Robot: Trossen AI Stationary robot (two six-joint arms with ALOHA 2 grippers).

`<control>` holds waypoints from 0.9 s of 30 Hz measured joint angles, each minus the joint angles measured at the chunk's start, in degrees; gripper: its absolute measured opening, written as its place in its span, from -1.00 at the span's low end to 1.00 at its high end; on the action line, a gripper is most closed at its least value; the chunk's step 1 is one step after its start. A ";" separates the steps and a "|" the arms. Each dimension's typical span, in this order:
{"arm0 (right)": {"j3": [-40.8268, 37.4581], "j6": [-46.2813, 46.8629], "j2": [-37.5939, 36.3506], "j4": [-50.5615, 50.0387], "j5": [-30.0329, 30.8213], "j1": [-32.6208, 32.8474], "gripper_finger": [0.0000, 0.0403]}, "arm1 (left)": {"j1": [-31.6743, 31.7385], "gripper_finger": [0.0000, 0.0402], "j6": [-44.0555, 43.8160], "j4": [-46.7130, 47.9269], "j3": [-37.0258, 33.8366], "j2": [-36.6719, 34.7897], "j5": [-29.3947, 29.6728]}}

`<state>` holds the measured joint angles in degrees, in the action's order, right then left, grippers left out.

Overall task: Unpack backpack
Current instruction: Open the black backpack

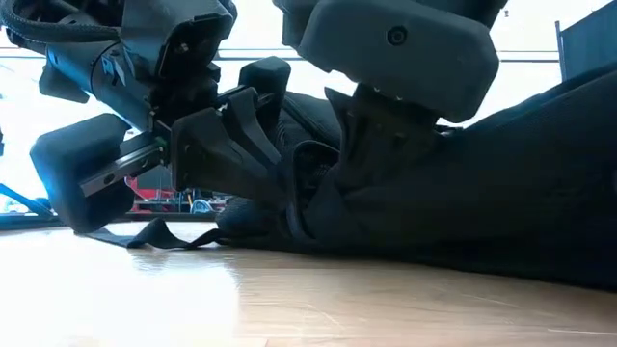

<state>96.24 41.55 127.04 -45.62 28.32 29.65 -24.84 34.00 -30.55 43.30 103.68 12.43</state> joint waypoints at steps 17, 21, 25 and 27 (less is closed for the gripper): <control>5.00 -0.27 0.57 -6.56 -4.63 -0.46 -0.99 | -0.04 -1.00 -0.20 0.97 0.40 -0.07 3.35; 9.17 1.49 0.63 -11.81 -4.33 0.68 -1.00 | -0.02 -1.00 -0.22 4.04 0.42 -0.11 6.13; 11.81 4.59 0.62 -16.50 -4.12 2.13 -1.00 | 0.00 -1.00 -0.20 5.27 0.47 -0.15 7.11; 12.27 6.52 0.63 -18.39 -4.10 2.82 -1.00 | 0.02 -1.00 -0.21 5.29 0.47 -0.15 7.29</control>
<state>108.52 48.07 127.68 -64.02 24.22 32.47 -24.82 33.79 -25.26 43.77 103.53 19.72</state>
